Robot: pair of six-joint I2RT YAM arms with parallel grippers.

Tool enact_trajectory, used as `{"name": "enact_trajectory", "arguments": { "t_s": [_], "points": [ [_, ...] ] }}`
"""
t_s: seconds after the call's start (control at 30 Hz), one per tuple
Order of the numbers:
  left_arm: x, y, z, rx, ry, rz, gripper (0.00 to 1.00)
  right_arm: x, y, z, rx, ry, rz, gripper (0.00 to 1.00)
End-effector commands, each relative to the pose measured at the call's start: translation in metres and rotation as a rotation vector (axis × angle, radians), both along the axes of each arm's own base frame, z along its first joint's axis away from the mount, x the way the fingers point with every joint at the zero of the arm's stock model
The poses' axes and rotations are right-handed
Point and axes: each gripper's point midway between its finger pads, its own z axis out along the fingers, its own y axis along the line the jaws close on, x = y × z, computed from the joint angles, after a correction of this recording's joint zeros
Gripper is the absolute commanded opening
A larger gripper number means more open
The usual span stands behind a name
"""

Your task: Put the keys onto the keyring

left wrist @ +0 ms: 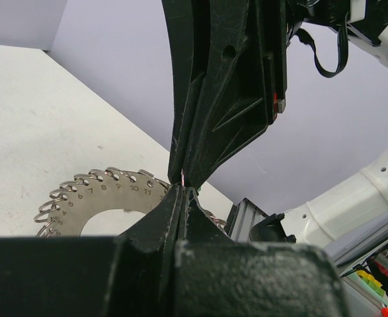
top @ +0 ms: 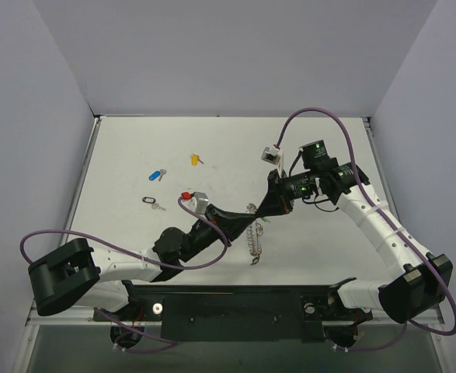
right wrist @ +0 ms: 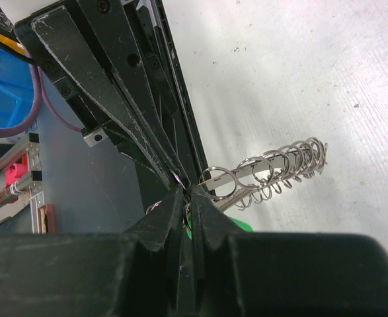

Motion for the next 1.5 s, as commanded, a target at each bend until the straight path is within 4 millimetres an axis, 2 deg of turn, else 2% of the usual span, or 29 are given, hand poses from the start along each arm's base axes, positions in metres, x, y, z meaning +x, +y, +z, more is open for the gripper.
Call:
{"name": "enact_trajectory", "arguments": {
  "t_s": [0.0, 0.37, 0.43, 0.57, 0.73, 0.77, 0.8, 0.83, 0.87, 0.9, 0.93, 0.97, 1.0, 1.03, 1.17, 1.27, 1.4, 1.43, 1.47],
  "points": [
    [-0.014, 0.022, 0.074, -0.264, -0.127, -0.007, 0.00, -0.005, 0.001, 0.006, 0.037, -0.005, 0.019, 0.00],
    [-0.010, 0.020, 0.066, -0.252, -0.102, -0.002, 0.00, -0.006, -0.003, 0.010, 0.039, -0.031, 0.008, 0.00],
    [-0.011, 0.019, 0.064, -0.246, -0.095, -0.010, 0.06, -0.005, -0.005, 0.007, 0.028, -0.040, 0.007, 0.00],
    [-0.014, 0.019, 0.058, -0.222, -0.085, -0.023, 0.25, -0.007, -0.009, 0.004, -0.005, -0.054, 0.014, 0.00],
    [-0.014, 0.029, 0.048, -0.146, -0.043, -0.017, 0.46, -0.009, -0.023, -0.002, -0.095, -0.143, 0.078, 0.00],
    [-0.010, 0.032, 0.047, -0.138, -0.011, -0.011, 0.47, -0.012, -0.028, -0.003, -0.128, -0.140, 0.088, 0.00],
    [-0.008, 0.032, 0.032, -0.064, 0.040, -0.010, 0.51, -0.013, -0.031, -0.005, -0.143, -0.165, 0.117, 0.00],
    [-0.003, 0.035, 0.040, -0.061, 0.056, -0.001, 0.54, -0.016, -0.036, -0.007, -0.179, -0.174, 0.136, 0.00],
    [-0.003, 0.035, 0.025, 0.022, 0.100, -0.003, 0.56, -0.015, -0.040, -0.009, -0.208, -0.216, 0.164, 0.00],
    [0.000, 0.037, 0.033, 0.034, 0.092, 0.000, 0.58, -0.022, -0.042, -0.011, -0.231, -0.208, 0.192, 0.00],
    [-0.007, 0.036, 0.026, 0.086, 0.100, -0.043, 0.58, -0.019, -0.048, -0.015, -0.277, -0.267, 0.222, 0.00],
    [-0.006, 0.037, 0.026, 0.109, 0.088, -0.048, 0.61, -0.027, -0.050, -0.018, -0.307, -0.270, 0.263, 0.00],
    [-0.009, 0.038, 0.027, 0.118, 0.072, -0.084, 0.63, -0.025, -0.055, -0.020, -0.345, -0.325, 0.304, 0.00],
    [-0.010, 0.037, 0.026, 0.134, 0.070, -0.099, 0.63, -0.034, -0.057, -0.023, -0.371, -0.329, 0.353, 0.00],
    [-0.025, 0.021, 0.024, 0.208, 0.000, -0.239, 0.71, -0.039, -0.063, -0.019, -0.406, -0.398, 0.459, 0.00],
    [-0.039, 0.006, 0.026, 0.238, -0.100, -0.340, 0.72, -0.035, -0.064, -0.017, -0.421, -0.433, 0.468, 0.00],
    [-0.051, -0.015, 0.030, 0.250, -0.229, -0.376, 0.71, -0.035, -0.063, -0.018, -0.413, -0.432, 0.475, 0.00],
    [-0.050, -0.021, 0.025, 0.264, -0.230, -0.382, 0.71, -0.035, -0.063, -0.020, -0.410, -0.429, 0.476, 0.00],
    [-0.050, -0.027, 0.029, 0.262, -0.244, -0.378, 0.69, -0.036, -0.062, -0.020, -0.406, -0.429, 0.478, 0.00]
  ]
}}
